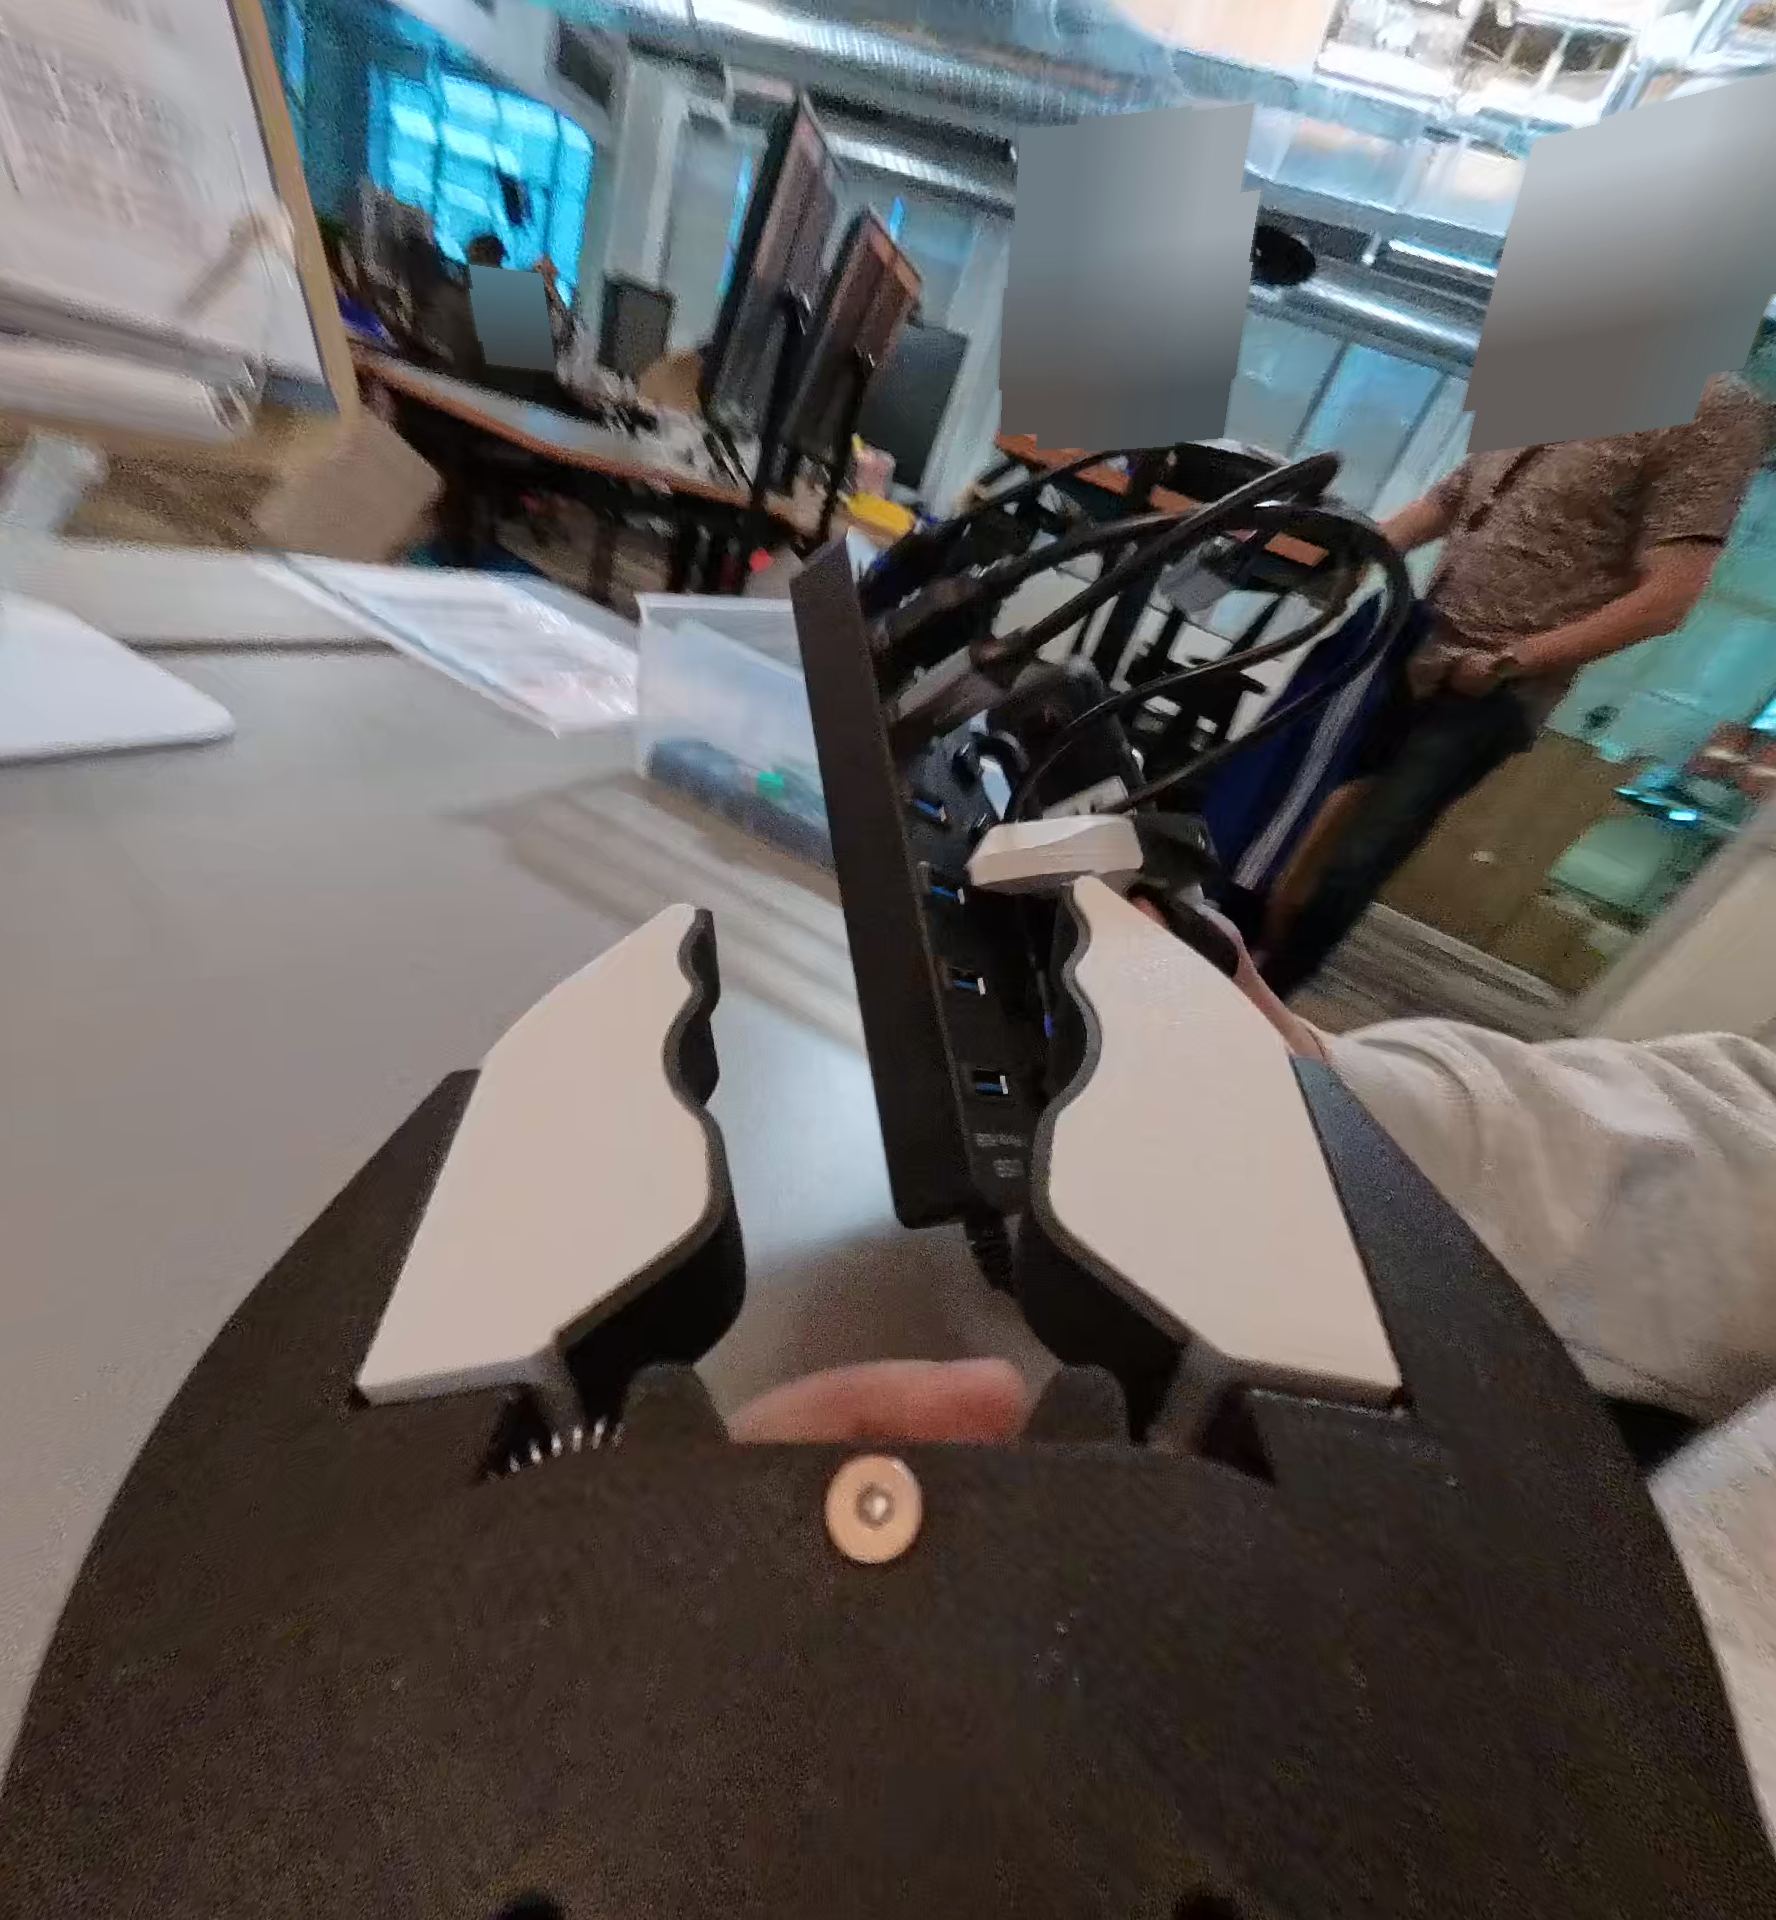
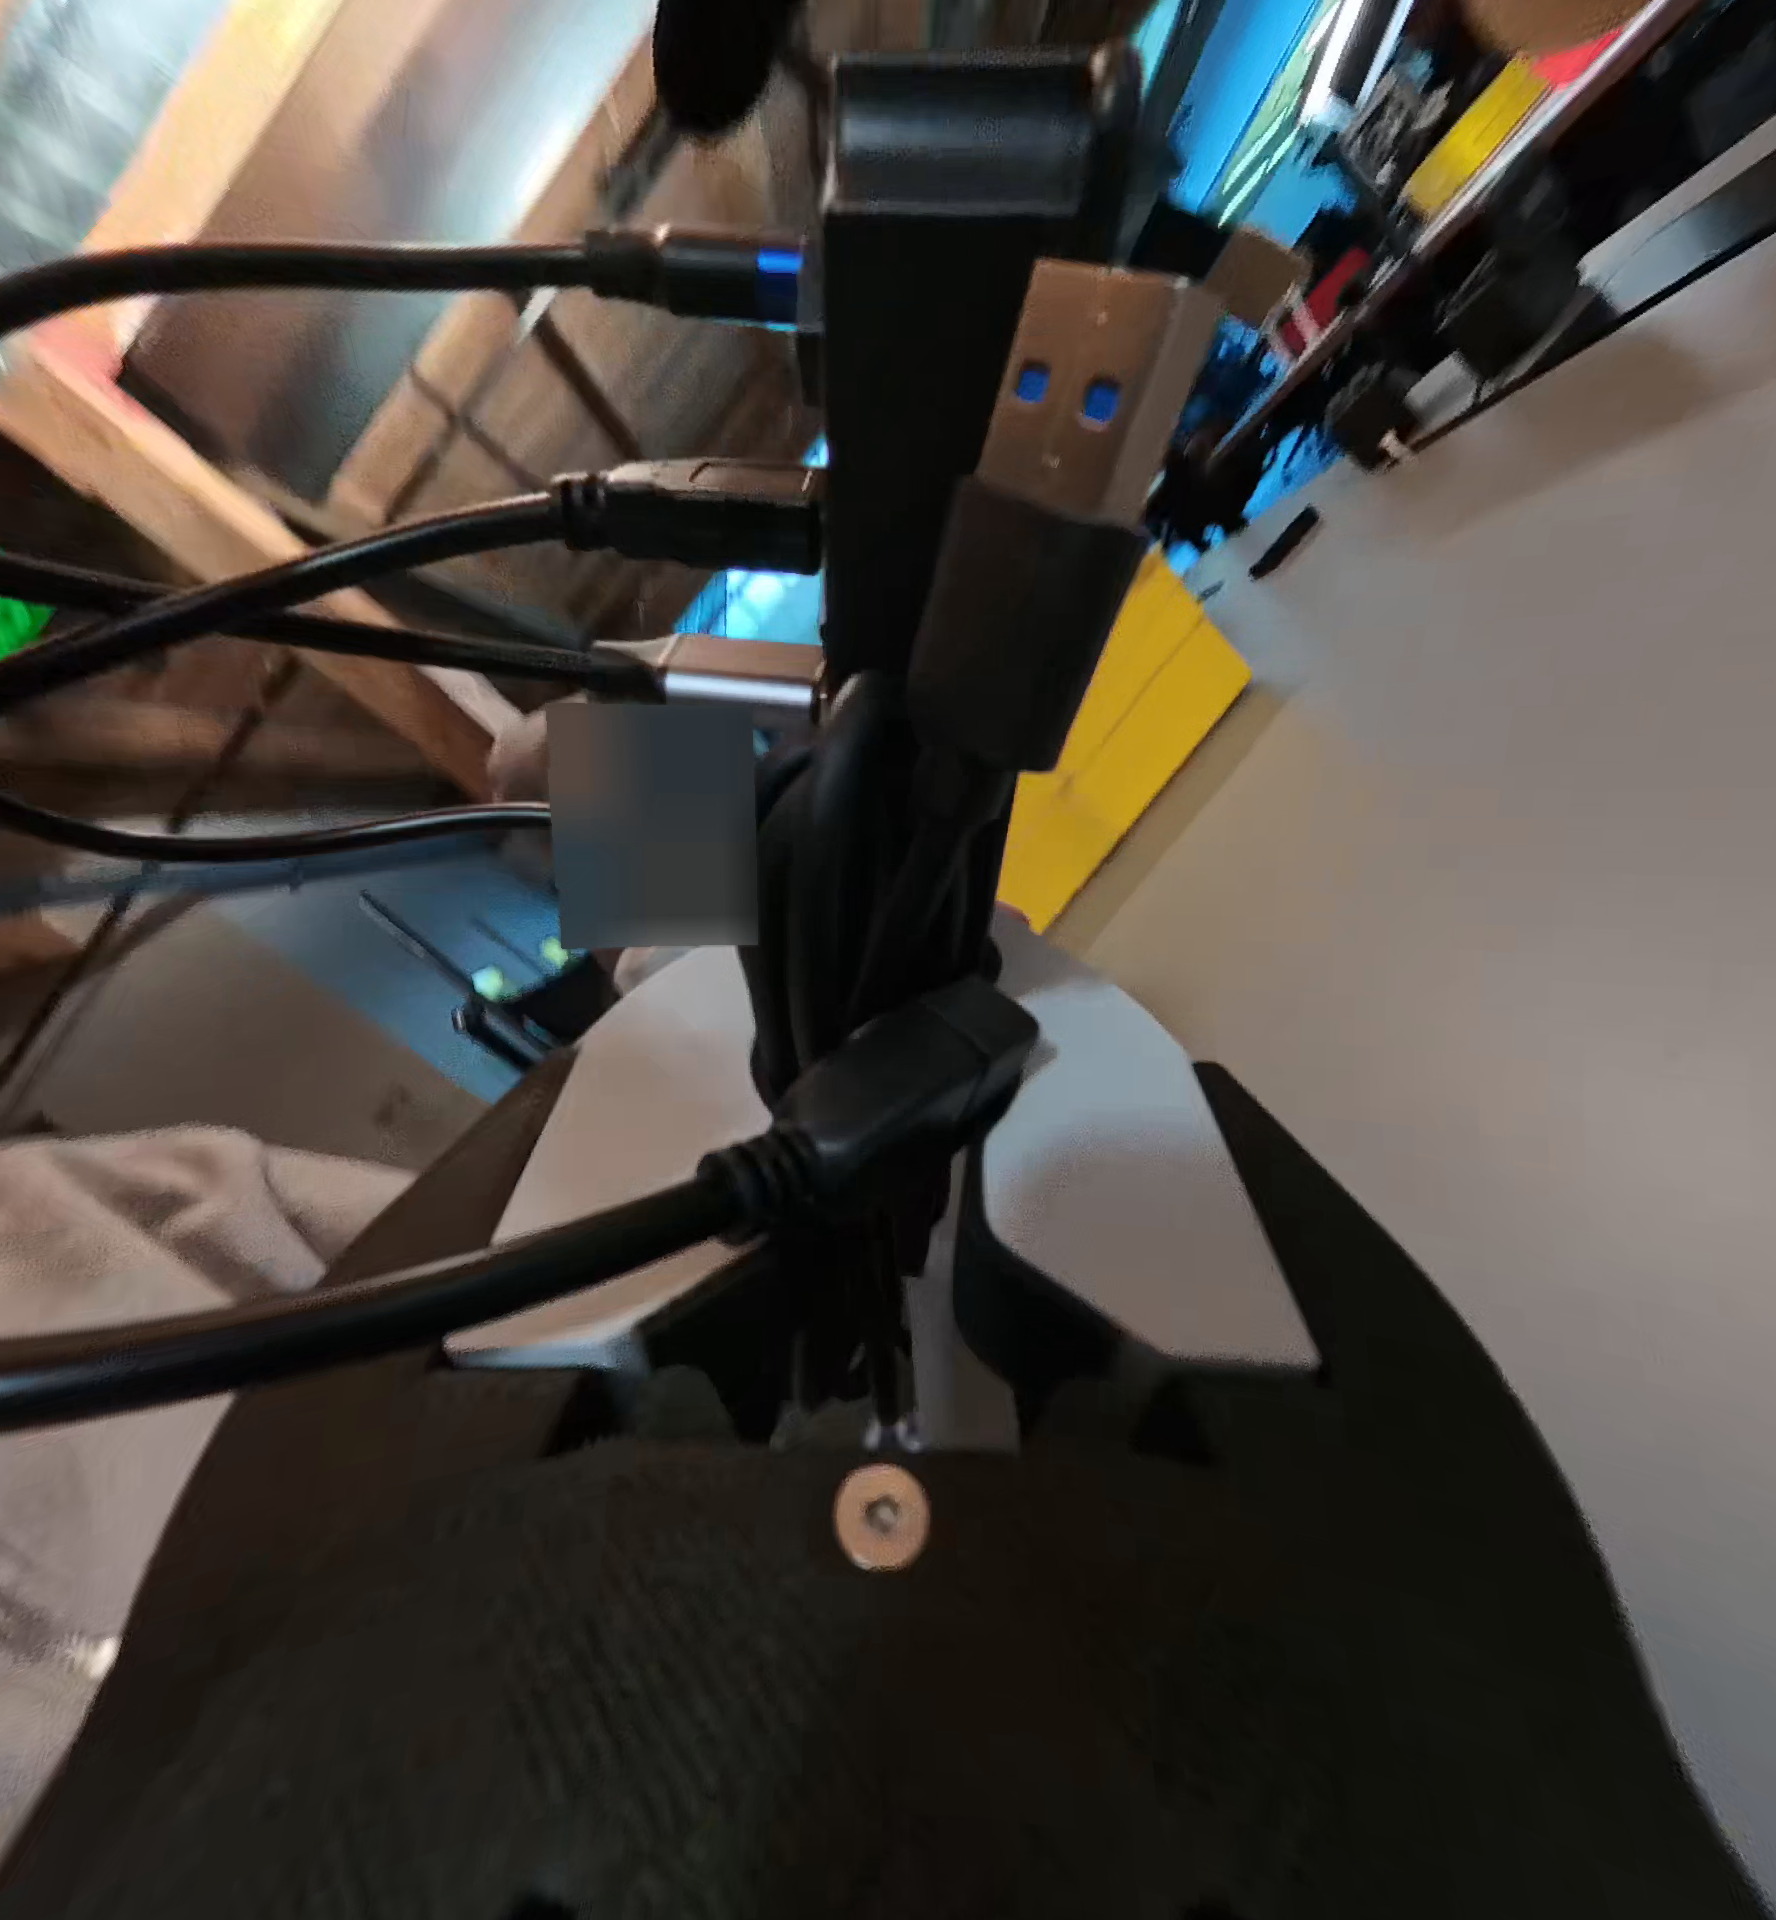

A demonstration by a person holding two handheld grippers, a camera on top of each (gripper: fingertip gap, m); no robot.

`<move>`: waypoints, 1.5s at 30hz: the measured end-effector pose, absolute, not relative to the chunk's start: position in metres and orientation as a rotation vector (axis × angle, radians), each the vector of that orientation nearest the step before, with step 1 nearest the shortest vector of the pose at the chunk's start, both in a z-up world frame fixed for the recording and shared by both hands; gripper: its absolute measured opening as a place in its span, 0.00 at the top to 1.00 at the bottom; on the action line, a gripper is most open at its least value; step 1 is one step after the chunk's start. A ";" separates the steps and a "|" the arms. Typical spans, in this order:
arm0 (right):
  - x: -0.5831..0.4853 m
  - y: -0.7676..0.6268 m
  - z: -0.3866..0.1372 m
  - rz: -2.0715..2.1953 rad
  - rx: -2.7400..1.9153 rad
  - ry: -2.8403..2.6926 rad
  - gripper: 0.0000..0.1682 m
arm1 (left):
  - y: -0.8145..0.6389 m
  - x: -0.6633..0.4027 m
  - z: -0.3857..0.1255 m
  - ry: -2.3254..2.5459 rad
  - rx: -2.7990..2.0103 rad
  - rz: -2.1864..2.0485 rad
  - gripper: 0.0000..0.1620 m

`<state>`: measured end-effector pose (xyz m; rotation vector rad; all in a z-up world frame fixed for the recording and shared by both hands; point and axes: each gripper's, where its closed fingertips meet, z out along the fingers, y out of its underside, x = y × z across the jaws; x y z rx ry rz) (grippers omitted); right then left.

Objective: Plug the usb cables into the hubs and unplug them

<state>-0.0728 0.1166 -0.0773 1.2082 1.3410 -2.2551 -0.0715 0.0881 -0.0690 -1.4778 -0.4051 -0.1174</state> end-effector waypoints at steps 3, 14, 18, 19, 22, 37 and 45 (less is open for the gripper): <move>-0.061 0.100 -0.086 -2.152 1.062 1.611 0.79 | 0.095 -0.064 -0.096 -0.387 -1.586 -0.253 0.52; -0.030 0.063 -0.099 -1.960 0.817 1.749 0.83 | 0.109 0.000 -0.121 -0.190 -1.685 -0.702 0.52; -0.027 0.061 -0.096 -1.968 0.795 1.702 0.83 | 0.113 0.000 -0.121 -0.228 -1.669 -0.720 0.54; -0.028 0.061 -0.096 -1.978 0.799 1.704 0.83 | 0.113 0.000 -0.121 -0.232 -1.662 -0.729 0.55; -0.029 0.061 -0.095 -1.997 0.811 1.708 0.83 | 0.112 -0.001 -0.120 -0.237 -1.650 -0.737 0.56; -0.035 0.068 -0.100 -1.981 0.886 1.721 0.82 | 0.109 -0.008 -0.121 -0.261 -1.650 -0.744 0.62; -0.037 0.071 -0.090 -2.005 0.882 1.616 0.74 | 0.109 -0.021 -0.124 -0.308 -1.655 -0.680 0.77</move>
